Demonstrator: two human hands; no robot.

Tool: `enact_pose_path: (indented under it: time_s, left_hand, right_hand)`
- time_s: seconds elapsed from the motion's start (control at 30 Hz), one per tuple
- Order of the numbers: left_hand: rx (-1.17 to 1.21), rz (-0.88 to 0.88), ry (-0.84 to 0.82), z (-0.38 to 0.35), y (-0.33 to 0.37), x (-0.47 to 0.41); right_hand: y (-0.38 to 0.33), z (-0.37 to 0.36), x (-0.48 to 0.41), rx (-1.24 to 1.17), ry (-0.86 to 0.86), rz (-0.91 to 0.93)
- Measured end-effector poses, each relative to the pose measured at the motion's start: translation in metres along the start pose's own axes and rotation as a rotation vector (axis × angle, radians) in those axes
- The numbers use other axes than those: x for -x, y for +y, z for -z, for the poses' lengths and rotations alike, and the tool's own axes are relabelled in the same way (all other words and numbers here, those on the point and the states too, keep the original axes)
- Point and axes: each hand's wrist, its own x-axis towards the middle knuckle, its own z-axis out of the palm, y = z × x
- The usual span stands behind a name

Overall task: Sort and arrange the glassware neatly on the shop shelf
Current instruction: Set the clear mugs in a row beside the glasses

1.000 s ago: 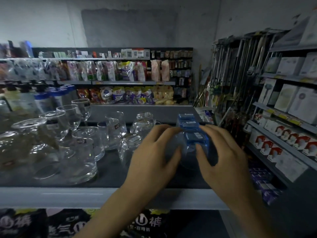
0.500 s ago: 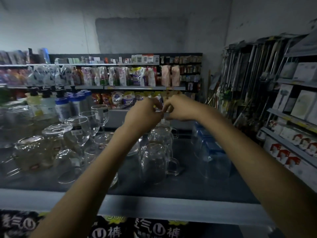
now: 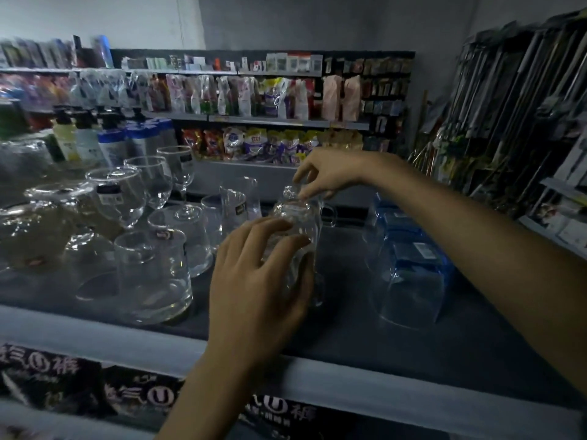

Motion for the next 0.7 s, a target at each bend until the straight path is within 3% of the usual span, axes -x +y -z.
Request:
enact_pose_path:
  time_s: [0.47, 0.7]
  left_hand:
    - [0.242, 0.200, 0.044, -0.003, -0.005, 0.010]
    - [0.312, 0.290, 0.024, -0.003, -0.005, 0.006]
  right_hand:
    - [0.001, -0.010, -0.002, -0.029, 0.041, -0.079]
    - [-0.008, -0.006, 0.008, 0.118, 0.159, -0.039]
